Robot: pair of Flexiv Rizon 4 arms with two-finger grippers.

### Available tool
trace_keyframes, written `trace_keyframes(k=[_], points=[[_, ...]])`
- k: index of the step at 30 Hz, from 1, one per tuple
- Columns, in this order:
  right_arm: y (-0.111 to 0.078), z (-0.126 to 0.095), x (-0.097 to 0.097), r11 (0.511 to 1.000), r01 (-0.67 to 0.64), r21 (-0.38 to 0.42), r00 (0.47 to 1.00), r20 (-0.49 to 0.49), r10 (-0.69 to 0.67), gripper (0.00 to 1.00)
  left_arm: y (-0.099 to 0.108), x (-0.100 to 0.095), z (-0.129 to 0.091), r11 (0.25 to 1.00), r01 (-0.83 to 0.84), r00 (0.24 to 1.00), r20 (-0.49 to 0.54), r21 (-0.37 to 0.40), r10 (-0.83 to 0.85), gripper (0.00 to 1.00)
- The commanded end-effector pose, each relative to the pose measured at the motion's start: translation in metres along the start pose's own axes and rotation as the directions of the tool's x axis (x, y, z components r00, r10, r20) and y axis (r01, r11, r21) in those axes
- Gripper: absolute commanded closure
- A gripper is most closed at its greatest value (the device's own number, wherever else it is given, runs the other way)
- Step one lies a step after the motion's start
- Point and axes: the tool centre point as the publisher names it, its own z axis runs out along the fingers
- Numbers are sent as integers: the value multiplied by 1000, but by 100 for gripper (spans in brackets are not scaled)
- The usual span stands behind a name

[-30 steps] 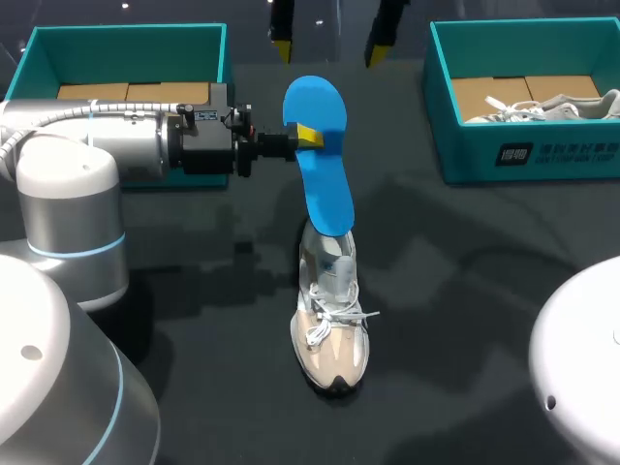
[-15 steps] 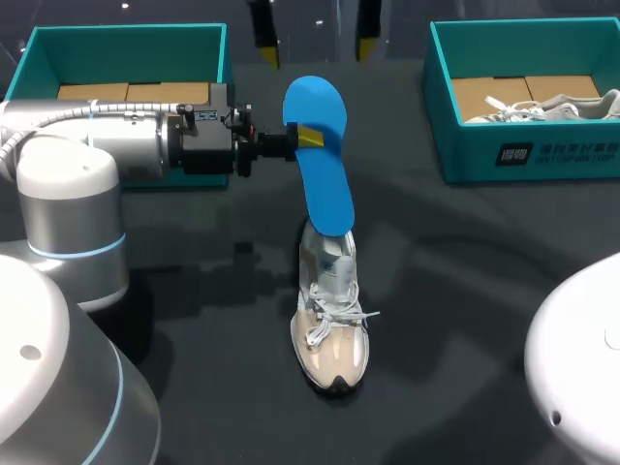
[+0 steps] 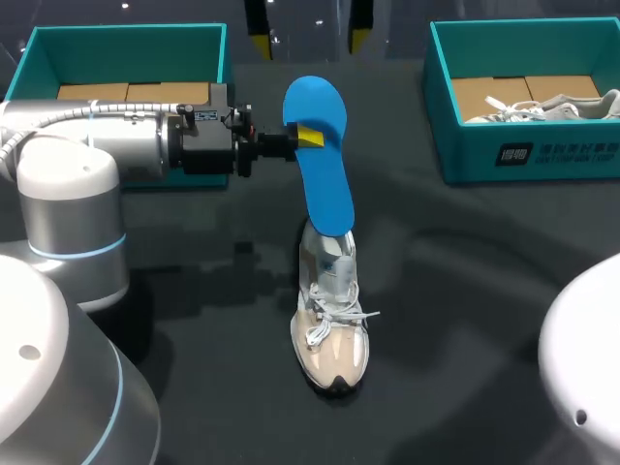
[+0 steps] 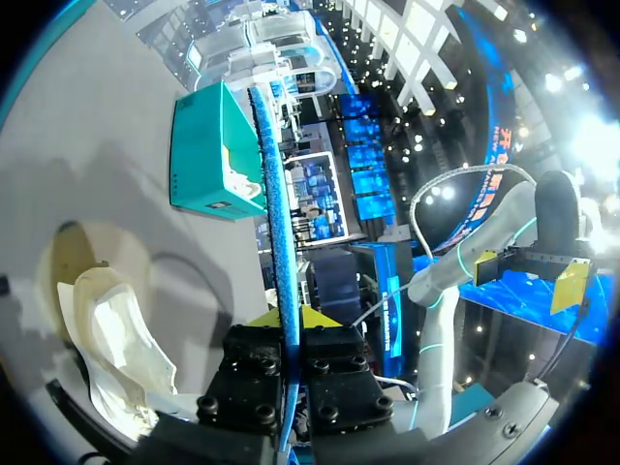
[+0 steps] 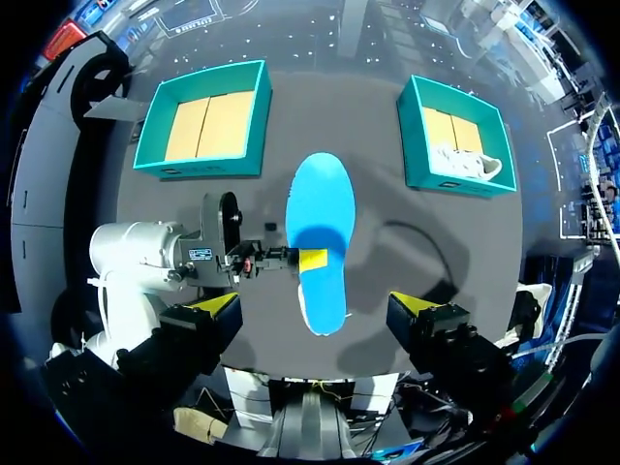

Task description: Take the shoe out of the shoebox, open the shoe tongue, remove and reinsert the insole, then place the shoe into the shoebox

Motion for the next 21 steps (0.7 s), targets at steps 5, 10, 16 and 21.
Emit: trace_keyframes(k=[5,10,16,21], points=[[0,-2,-31,999,-20,25,968,-249,26,0,1,0,-1,1000,0,1000,1,0,0,100],[0,-2,-42,1000,-15,19,916,-401,22,0,1,0,-1,1000,0,1000,1,0,0,100],[-1,10,-53,1000,-22,13,841,-541,25,0,1,0,-1,1000,0,1000,1,0,0,100],[0,24,-58,1000,-21,1,768,-640,17,0,1,0,-1,1000,0,1000,1,0,0,100]])
